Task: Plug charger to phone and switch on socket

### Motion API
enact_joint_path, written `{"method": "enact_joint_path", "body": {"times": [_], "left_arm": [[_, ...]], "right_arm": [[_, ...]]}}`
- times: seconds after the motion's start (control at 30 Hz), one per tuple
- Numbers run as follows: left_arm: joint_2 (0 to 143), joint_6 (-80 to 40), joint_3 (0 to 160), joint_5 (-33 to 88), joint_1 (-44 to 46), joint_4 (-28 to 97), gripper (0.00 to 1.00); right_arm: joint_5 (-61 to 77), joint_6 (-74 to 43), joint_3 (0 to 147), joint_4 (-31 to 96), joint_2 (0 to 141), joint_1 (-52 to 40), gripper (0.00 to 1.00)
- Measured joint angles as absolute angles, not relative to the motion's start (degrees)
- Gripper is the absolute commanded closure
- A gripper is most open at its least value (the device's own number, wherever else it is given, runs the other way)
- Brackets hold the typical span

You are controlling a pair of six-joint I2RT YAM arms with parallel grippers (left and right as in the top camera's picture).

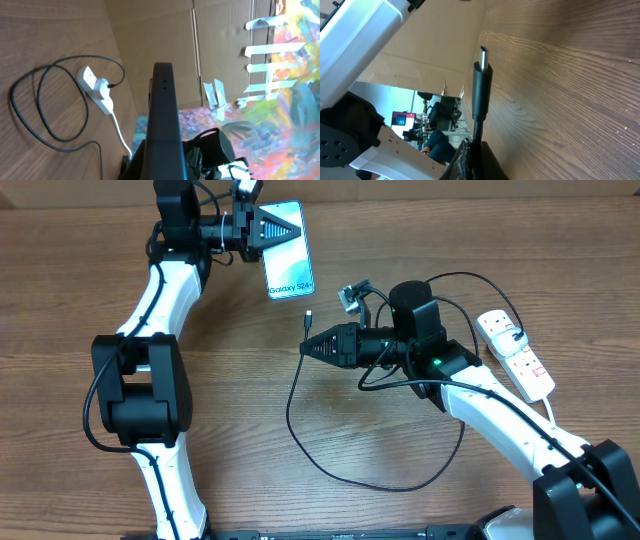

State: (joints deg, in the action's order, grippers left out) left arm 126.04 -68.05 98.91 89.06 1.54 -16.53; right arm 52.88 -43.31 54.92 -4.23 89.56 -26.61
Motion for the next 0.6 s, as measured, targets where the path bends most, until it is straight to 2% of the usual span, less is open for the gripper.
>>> {"method": "enact_joint_path", "body": {"times": [0.6], "left_arm": [[126.04, -71.68, 98.91, 89.21, 4.54, -16.58, 0.96]], "right_arm": [[53.78, -43.51, 54.92, -6.85, 89.56, -26.61, 0.96]]}}
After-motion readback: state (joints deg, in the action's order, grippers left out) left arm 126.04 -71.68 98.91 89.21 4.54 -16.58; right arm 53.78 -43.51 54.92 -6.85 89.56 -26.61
